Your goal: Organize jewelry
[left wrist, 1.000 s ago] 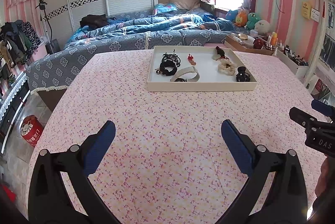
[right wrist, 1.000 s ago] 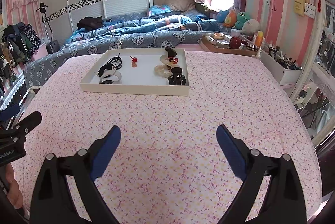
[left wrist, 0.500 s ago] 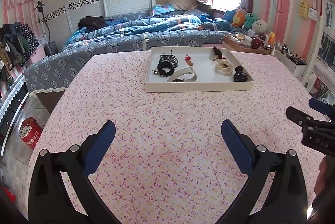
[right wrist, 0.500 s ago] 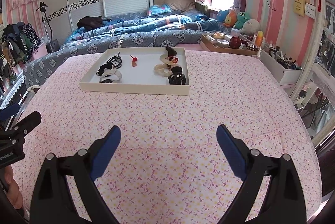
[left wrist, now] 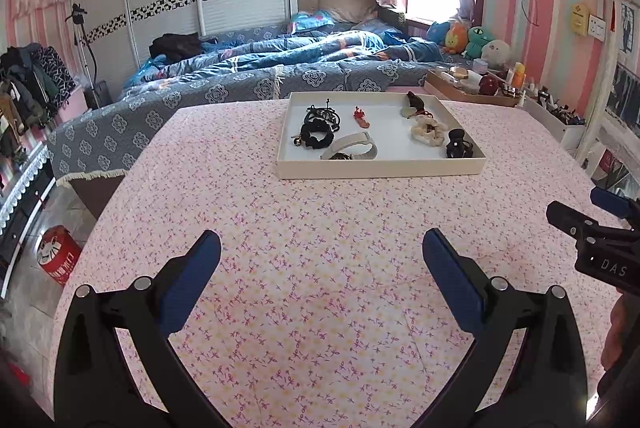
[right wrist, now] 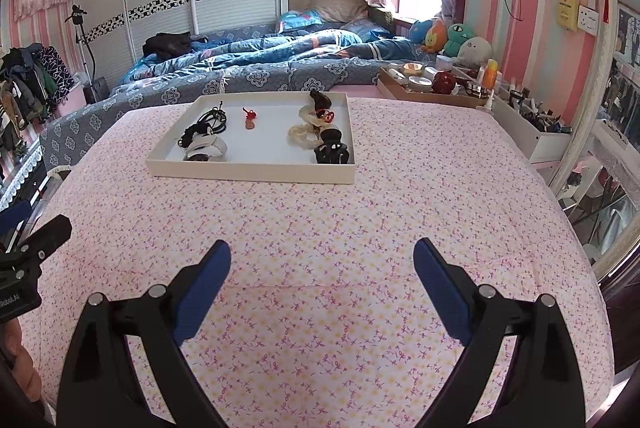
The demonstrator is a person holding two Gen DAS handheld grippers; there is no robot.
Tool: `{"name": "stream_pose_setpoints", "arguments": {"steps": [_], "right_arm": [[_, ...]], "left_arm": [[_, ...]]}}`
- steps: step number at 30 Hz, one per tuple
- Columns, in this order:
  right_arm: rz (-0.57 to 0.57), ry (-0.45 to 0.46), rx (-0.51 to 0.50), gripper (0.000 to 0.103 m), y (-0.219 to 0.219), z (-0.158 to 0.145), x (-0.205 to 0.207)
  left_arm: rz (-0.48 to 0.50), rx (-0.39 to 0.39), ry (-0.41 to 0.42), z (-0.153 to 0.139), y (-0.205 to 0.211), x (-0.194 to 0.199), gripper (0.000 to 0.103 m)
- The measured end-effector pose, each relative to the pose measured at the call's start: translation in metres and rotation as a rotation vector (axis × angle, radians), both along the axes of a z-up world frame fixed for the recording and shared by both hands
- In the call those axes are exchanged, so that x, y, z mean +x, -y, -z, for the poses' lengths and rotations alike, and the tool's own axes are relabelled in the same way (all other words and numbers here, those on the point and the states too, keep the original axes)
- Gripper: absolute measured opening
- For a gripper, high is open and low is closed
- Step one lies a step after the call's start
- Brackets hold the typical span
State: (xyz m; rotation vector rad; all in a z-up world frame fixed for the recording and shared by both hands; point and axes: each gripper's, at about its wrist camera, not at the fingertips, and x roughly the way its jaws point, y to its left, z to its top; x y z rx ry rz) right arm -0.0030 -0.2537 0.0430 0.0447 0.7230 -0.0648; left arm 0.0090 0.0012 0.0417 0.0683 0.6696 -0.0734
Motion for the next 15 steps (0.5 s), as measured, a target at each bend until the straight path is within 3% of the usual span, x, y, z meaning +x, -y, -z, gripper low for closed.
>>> {"name": "stream_pose_setpoints", "arguments": {"steps": [15], "right_arm": [[0.001,0.000,-0.006,0.093,-0.0002,-0.0015,0.0020]], "left_arm": [[-0.005,0.019,0.013,-0.0015,-0.0001,0.0017,0.100]]}}
